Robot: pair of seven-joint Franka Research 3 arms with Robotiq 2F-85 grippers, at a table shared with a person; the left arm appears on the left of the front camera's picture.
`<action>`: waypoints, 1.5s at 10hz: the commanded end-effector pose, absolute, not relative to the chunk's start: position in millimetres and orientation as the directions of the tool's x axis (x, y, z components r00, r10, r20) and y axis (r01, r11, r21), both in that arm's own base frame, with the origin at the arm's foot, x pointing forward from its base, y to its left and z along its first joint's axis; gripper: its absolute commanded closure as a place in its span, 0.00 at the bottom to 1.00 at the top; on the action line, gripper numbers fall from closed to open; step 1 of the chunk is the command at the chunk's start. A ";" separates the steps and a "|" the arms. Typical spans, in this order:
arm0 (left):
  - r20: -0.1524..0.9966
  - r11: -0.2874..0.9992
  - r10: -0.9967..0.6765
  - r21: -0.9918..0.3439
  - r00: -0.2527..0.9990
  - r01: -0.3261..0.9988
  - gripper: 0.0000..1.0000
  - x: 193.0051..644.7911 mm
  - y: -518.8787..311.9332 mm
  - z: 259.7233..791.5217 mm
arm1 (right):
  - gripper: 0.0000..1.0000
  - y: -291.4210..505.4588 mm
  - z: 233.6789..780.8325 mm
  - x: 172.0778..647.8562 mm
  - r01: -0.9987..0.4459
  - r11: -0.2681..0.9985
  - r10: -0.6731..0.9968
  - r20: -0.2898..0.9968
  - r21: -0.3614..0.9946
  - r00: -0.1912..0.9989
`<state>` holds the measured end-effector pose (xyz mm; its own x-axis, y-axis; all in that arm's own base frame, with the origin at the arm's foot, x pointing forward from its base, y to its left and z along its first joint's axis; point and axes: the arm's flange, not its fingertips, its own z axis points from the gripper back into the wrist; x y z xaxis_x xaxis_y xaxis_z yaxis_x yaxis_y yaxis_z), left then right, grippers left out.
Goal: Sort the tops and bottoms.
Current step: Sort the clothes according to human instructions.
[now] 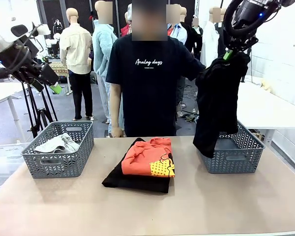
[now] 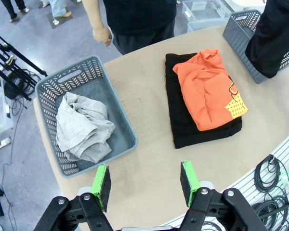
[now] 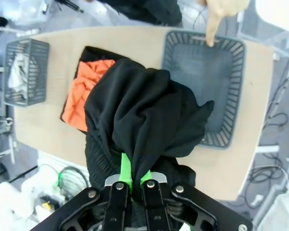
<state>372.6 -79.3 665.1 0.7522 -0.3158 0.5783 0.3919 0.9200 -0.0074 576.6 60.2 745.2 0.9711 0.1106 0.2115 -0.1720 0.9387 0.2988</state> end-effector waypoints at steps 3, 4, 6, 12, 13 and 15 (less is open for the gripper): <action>0.582 0.923 -0.308 -0.009 0.753 0.384 0.24 371.7 -79.4 665.4 | 1.00 42.0 772.4 630.1 -0.225 0.929 0.169 0.206 0.293 0.964; 0.582 0.923 -0.308 -0.009 0.753 0.384 0.24 371.7 -79.4 665.4 | 1.00 39.8 782.6 629.0 -0.231 0.926 0.162 0.236 0.299 0.958; 0.582 0.923 -0.308 -0.009 0.753 0.384 0.24 371.7 -79.4 665.4 | 1.00 38.1 809.7 622.1 -0.251 0.924 0.162 0.297 0.289 0.941; 0.582 0.923 -0.308 -0.009 0.753 0.384 0.24 371.7 -79.4 665.4 | 1.00 11.8 791.6 646.7 -0.175 0.965 0.113 0.293 0.195 0.949; 0.582 0.923 -0.308 -0.009 0.753 0.384 0.24 371.7 -79.4 665.4 | 1.00 5.4 770.3 657.4 -0.157 0.971 0.105 0.263 0.183 0.959; 0.582 0.923 -0.308 -0.009 0.753 0.384 0.24 371.7 -79.4 665.4 | 1.00 -6.4 711.1 667.6 -0.125 0.970 0.100 0.126 0.207 0.987</action>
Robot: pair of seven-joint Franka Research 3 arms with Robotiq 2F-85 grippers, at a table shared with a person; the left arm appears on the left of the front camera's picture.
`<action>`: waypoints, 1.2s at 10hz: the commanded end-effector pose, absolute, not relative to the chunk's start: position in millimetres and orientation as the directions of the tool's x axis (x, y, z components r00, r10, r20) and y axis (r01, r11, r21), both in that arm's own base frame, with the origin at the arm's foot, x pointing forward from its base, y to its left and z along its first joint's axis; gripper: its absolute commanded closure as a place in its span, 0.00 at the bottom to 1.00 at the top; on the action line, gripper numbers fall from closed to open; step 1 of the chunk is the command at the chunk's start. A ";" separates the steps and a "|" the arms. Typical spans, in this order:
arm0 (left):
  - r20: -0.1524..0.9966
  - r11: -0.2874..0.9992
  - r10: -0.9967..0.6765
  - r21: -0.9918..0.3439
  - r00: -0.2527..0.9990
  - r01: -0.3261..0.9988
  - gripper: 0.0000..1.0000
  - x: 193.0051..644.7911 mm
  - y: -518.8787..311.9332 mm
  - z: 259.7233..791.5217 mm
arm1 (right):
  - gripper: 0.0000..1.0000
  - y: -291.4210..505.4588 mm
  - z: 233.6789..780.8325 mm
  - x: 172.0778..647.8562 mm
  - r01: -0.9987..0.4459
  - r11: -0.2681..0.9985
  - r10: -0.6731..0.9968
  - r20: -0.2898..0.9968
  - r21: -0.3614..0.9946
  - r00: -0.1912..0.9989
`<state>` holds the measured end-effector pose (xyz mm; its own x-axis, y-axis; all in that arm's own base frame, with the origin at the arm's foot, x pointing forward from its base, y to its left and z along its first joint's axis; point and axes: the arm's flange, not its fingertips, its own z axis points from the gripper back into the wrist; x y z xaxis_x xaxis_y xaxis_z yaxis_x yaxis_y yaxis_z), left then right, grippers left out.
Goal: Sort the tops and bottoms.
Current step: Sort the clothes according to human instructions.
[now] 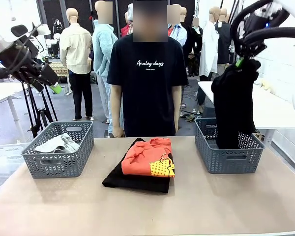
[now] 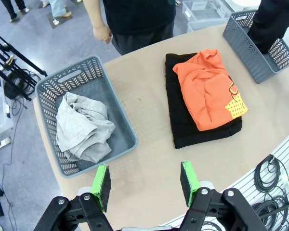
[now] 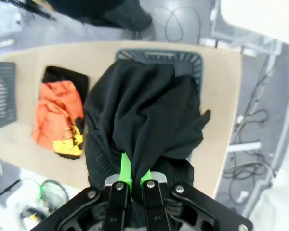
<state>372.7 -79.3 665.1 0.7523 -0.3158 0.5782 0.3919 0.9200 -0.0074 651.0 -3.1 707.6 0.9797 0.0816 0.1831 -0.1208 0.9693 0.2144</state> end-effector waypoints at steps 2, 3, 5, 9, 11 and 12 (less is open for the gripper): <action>0.582 0.923 -0.308 -0.009 0.753 0.384 0.24 371.7 -79.4 665.4 | 1.00 -8.5 653.5 652.7 -0.120 0.963 0.120 0.014 0.242 0.993; 0.582 0.923 -0.308 -0.009 0.753 0.384 0.24 371.7 -79.4 665.4 | 1.00 -8.0 623.4 642.4 -0.124 0.954 0.142 -0.047 0.273 0.989; 0.582 0.923 -0.308 -0.009 0.753 0.384 0.24 371.7 -79.4 665.4 | 1.00 -2.2 585.7 622.6 -0.131 0.936 0.180 -0.124 0.328 0.976; 0.582 0.923 -0.308 -0.009 0.753 0.384 0.24 371.7 -79.4 665.4 | 1.00 3.3 567.9 657.4 -0.122 0.939 0.192 -0.194 0.323 0.962; 0.582 0.923 -0.308 -0.009 0.753 0.384 0.24 371.7 -79.4 665.4 | 1.00 3.3 567.9 657.4 -0.122 0.939 0.192 -0.194 0.323 0.962; 0.582 0.923 -0.308 -0.009 0.753 0.384 0.24 371.7 -79.4 665.4 | 1.00 5.3 548.0 653.2 -0.110 0.942 0.192 -0.241 0.316 0.951</action>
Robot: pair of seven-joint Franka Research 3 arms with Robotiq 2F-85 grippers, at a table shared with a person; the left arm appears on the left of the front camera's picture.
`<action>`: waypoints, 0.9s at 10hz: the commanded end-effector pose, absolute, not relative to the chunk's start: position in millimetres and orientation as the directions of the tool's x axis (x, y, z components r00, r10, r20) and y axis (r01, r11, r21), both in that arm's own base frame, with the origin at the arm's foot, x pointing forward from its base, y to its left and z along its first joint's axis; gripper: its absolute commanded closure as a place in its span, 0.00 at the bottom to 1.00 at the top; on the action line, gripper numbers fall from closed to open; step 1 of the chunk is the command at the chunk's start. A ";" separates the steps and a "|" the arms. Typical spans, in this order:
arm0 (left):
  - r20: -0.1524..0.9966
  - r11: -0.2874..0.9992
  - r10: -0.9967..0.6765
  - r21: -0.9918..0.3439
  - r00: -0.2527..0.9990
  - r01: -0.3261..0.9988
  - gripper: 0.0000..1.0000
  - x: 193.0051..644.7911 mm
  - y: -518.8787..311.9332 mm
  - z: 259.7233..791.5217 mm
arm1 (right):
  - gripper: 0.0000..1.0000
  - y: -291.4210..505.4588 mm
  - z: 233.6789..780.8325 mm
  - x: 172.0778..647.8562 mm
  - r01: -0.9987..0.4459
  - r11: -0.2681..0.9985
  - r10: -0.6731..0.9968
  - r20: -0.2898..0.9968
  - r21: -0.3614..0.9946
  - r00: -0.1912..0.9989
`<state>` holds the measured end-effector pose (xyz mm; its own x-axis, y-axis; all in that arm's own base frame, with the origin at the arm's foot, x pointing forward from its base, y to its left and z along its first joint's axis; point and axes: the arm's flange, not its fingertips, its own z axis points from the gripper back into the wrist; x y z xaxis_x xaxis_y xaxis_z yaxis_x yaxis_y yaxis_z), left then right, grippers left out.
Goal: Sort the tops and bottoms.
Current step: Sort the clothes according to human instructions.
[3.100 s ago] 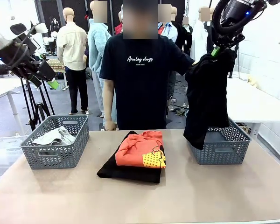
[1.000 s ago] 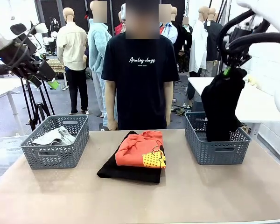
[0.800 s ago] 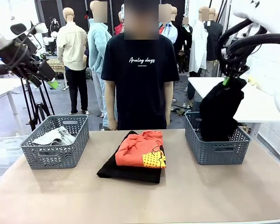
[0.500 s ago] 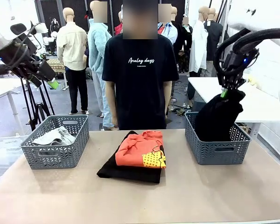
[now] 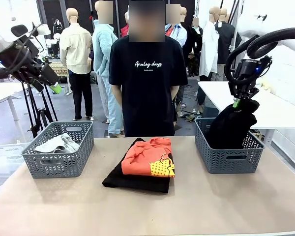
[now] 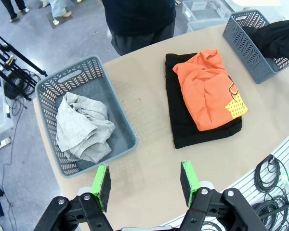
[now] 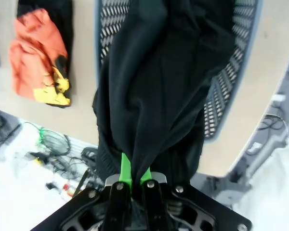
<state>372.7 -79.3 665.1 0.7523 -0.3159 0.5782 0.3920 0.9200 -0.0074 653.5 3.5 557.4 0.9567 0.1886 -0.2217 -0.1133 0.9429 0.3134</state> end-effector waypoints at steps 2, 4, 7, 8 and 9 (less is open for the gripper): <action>0.582 0.923 -0.308 -0.009 0.753 0.384 0.24 371.7 -79.4 665.4 | 1.00 18.0 499.1 677.9 -0.071 0.951 0.129 -0.176 0.300 0.976; 0.582 0.923 -0.308 -0.009 0.753 0.384 0.24 371.7 -79.4 665.4 | 1.00 27.7 472.1 690.1 -0.067 0.962 0.084 -0.050 0.266 0.995; 0.582 0.923 -0.308 -0.009 0.753 0.384 0.24 371.7 -79.4 665.4 | 1.00 41.3 453.4 693.1 -0.090 0.985 0.089 0.016 0.148 0.996; 0.582 0.923 -0.308 -0.009 0.753 0.384 0.24 371.7 -79.4 665.4 | 1.00 47.2 437.9 691.6 -0.094 0.990 0.096 -0.013 0.107 0.995; 0.582 0.923 -0.308 -0.009 0.753 0.384 0.24 371.7 -79.4 665.4 | 1.00 50.5 427.3 690.6 -0.094 0.992 0.098 -0.039 0.088 0.994</action>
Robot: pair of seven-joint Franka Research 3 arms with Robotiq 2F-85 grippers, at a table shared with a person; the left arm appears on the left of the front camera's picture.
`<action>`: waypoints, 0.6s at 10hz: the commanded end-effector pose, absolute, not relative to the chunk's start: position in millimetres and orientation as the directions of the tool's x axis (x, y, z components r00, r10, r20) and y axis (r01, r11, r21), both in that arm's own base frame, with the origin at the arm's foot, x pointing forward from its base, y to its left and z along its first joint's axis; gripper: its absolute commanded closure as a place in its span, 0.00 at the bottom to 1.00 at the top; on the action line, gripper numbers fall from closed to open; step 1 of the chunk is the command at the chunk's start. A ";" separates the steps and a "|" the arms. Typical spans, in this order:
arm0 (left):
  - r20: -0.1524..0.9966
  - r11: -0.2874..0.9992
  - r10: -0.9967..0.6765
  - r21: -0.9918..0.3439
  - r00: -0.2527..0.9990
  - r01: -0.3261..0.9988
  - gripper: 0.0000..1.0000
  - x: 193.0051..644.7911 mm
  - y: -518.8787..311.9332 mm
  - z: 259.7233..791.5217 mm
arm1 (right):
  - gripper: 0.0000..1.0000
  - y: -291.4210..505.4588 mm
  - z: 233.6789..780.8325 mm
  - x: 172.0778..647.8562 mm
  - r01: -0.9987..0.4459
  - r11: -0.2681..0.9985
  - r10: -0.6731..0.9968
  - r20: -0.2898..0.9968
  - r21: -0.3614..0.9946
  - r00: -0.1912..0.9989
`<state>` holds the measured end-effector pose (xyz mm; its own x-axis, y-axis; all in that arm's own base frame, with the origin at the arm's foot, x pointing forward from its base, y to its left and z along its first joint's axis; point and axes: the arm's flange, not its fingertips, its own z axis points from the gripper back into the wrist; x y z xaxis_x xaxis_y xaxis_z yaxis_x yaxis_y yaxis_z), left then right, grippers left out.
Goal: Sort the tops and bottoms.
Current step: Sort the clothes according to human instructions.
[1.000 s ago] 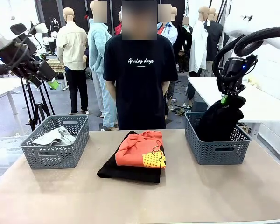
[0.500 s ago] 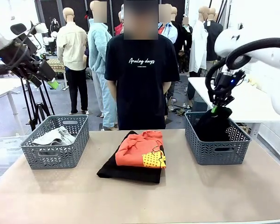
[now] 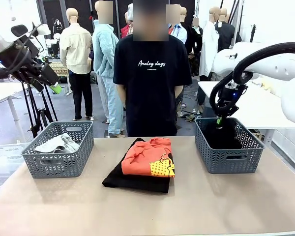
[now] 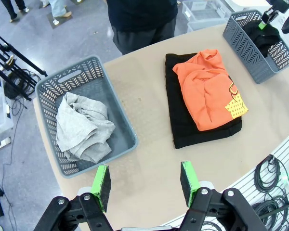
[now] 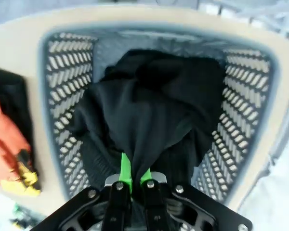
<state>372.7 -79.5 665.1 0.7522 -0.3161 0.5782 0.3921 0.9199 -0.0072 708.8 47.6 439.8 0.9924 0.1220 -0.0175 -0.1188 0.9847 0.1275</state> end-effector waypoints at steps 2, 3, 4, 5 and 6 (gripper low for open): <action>0.582 0.923 -0.308 -0.009 0.753 0.384 0.24 371.7 -79.4 665.4 | 1.00 51.5 417.8 689.9 -0.101 0.991 0.106 -0.060 0.087 0.993; 0.582 0.923 -0.308 -0.009 0.753 0.384 0.24 371.7 -79.4 665.4 | 1.00 49.6 410.4 690.9 -0.096 0.992 0.102 -0.076 0.083 0.992; 0.582 0.923 -0.308 -0.009 0.753 0.384 0.24 371.7 -79.4 665.4 | 1.00 48.5 407.3 689.8 -0.089 0.993 0.096 -0.083 0.078 0.992; 0.582 0.923 -0.308 -0.009 0.753 0.384 0.24 371.7 -79.4 665.4 | 1.00 48.6 406.5 689.4 -0.088 0.994 0.094 -0.085 0.072 0.992; 0.582 0.923 -0.308 -0.009 0.753 0.384 0.24 371.7 -79.4 665.4 | 0.93 48.9 408.9 688.3 -0.084 0.994 0.091 -0.091 0.075 0.992</action>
